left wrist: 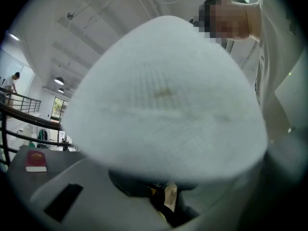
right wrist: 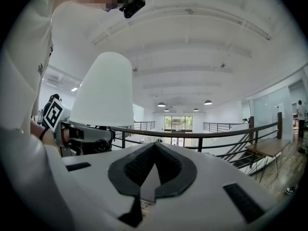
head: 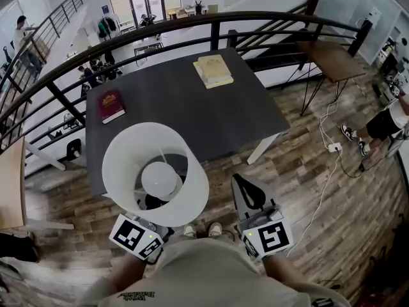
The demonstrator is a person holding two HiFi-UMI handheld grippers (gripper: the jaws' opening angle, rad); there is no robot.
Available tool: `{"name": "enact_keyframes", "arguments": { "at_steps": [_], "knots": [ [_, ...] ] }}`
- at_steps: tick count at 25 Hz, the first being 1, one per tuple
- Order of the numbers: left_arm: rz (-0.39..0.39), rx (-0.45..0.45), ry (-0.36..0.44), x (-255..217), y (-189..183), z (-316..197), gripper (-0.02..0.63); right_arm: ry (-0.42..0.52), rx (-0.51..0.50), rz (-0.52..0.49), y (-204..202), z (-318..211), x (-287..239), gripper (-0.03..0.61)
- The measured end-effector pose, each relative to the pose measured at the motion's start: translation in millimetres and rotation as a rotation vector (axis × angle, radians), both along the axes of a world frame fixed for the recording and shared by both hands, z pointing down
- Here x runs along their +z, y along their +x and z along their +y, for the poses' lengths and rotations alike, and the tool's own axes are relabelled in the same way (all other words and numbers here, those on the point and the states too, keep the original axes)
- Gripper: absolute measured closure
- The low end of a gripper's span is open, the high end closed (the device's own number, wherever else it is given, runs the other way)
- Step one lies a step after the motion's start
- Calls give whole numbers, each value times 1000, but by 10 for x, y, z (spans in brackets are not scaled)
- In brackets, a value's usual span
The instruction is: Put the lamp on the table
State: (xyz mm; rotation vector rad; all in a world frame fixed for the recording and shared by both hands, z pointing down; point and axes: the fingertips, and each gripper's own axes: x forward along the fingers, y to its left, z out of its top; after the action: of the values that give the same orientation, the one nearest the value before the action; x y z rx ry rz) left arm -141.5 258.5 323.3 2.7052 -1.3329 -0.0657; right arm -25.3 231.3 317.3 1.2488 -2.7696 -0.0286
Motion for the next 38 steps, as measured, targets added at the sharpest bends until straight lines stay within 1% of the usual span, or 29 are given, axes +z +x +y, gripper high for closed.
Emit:
{"name": "enact_keyframes", "arguments": {
  "at_steps": [9, 17, 23, 26, 33, 38],
  "knots": [
    [-9, 4, 4, 2, 255, -63, 532, -12, -25, 6, 185, -54, 74, 578],
    [-30, 9, 5, 9, 566, -106, 532, -19, -45, 11, 449, -91, 141, 578],
    [-29, 18, 8, 4, 797, -93, 532, 10, -38, 1, 692, -57, 73, 578],
    [-22, 34, 9, 4, 900, -116, 532, 1, -28, 6, 798, -69, 95, 578],
    [-37, 54, 20, 18, 1003, -148, 532, -11, -7, 12, 892, -71, 159, 578],
    [-33, 71, 13, 64, 1022, -299, 532, -18, 15, 17, 937, -191, 192, 578]
  ]
}}
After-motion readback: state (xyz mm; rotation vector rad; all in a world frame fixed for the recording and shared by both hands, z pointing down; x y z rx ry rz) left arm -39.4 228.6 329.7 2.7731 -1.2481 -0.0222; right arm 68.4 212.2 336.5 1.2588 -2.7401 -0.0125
